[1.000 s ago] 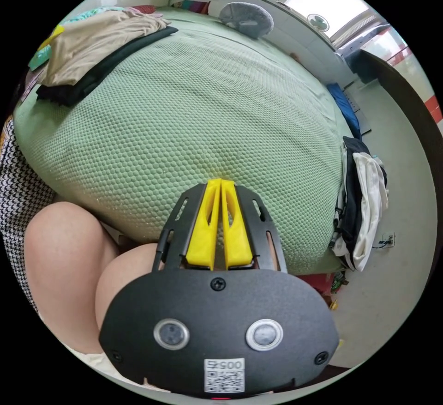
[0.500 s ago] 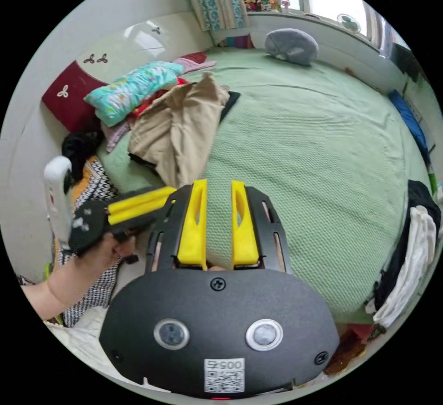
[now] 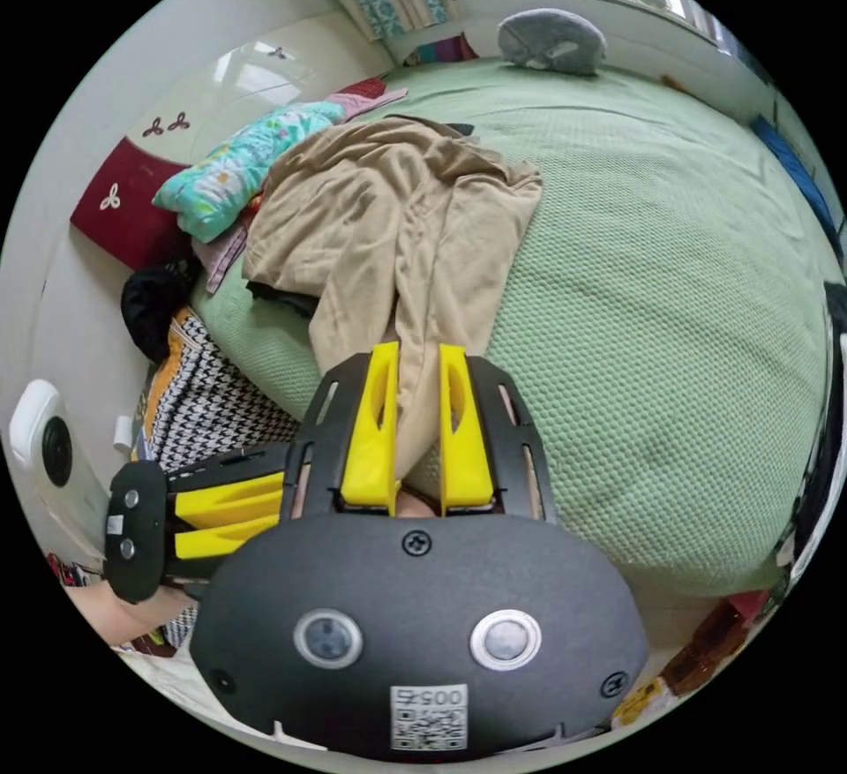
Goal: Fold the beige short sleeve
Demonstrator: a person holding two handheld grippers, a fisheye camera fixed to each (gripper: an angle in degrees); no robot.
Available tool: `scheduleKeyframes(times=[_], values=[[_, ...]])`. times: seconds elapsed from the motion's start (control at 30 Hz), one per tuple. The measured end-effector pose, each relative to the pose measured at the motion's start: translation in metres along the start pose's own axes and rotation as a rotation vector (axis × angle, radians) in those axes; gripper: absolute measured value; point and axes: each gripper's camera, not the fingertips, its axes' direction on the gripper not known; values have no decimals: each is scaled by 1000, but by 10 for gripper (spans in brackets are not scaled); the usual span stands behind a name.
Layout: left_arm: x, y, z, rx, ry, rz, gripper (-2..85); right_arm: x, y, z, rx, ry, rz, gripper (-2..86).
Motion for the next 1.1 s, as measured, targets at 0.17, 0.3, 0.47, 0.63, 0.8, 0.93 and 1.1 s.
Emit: scheduleKeyframes(times=[0.17, 0.3, 0.47, 0.63, 0.8, 0.93, 1.1], values=[[36, 5, 7, -24, -28, 70, 33, 18, 5, -18, -7, 68, 7, 94], [56, 9, 12, -38, -72, 99, 32, 18, 6, -21, -25, 77, -1, 106], [73, 15, 19, -77, -60, 130, 25, 11, 2, -28, 1, 41, 19, 97], [80, 24, 19, -83, -60, 120, 15, -3, -14, -30, 10, 108, 4, 97], [82, 28, 19, -78, -8, 81, 12, -18, -34, -21, -4, 117, 20, 98], [86, 30, 20, -96, 4, 94, 10, -40, -49, -11, -7, 194, 41, 97], [85, 25, 19, -100, 11, 111, 9, -47, -62, 4, -19, 317, 71, 83]])
